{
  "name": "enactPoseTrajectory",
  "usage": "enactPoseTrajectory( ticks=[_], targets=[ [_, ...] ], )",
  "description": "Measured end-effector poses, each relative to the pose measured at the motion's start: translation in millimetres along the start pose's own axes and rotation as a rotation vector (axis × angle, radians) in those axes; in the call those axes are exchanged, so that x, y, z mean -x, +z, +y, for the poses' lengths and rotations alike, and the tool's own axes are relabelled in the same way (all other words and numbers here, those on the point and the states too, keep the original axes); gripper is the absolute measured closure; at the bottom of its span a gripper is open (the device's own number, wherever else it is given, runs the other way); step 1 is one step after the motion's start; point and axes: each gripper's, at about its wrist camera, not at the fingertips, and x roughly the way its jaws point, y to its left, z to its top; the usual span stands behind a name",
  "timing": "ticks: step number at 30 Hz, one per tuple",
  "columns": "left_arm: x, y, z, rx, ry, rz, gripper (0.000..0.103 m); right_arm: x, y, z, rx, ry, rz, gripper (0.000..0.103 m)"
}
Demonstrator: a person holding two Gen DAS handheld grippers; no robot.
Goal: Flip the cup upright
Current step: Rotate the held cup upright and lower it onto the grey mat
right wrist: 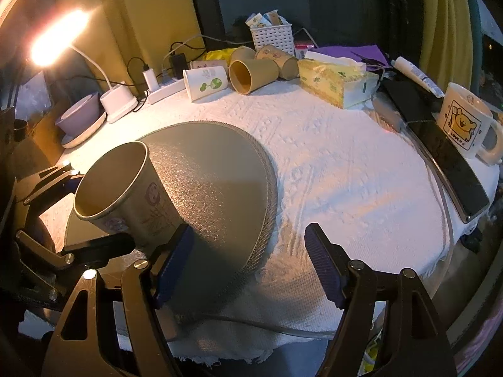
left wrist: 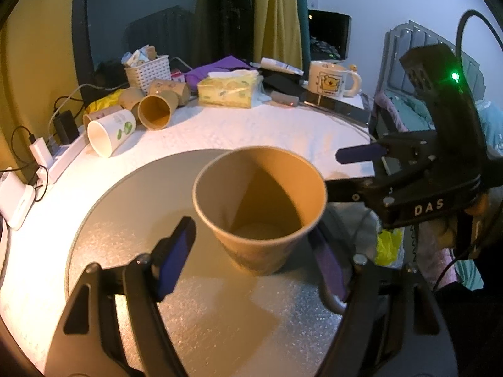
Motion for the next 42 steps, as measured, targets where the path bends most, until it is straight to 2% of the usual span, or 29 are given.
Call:
enactPoseTrajectory(
  ticks=[5,8,16,23,24,26,37,42],
  targets=[
    [12.0,-0.7,5.0,0.040,-0.011,-0.011,0.028,6.0,1.2,2.8,0.016,0.006,-0.001,0.027],
    [23.6,-5.5,12.7,0.098,-0.019,-0.014,0.028,10.7,1.1,6.7,0.041,0.046,0.005,0.027],
    [50.8,-30.7,44.1,0.243,0.045,-0.028,0.028,1.4,4.7,43.4,0.151,0.193,0.045,0.027],
    [71.3,-46.5,68.0,0.314,0.090,-0.055,0.028,-23.4,23.0,66.5,0.134,0.232,0.038,0.027],
    [73.7,-47.3,71.2,0.319,0.100,-0.058,0.028,-25.3,25.6,68.2,0.123,0.251,0.038,0.032],
    [77.5,-49.5,76.7,0.331,0.115,-0.063,0.028,-28.1,30.5,74.8,0.124,0.285,0.039,0.033],
    [93.1,-65.4,95.5,0.383,0.164,-0.070,0.027,-47.7,45.7,121.4,0.201,0.291,0.035,0.033],
    [93.5,-64.6,90.9,0.385,0.178,-0.070,0.027,-44.6,44.3,126.3,0.222,0.251,0.031,0.033]
  ],
)
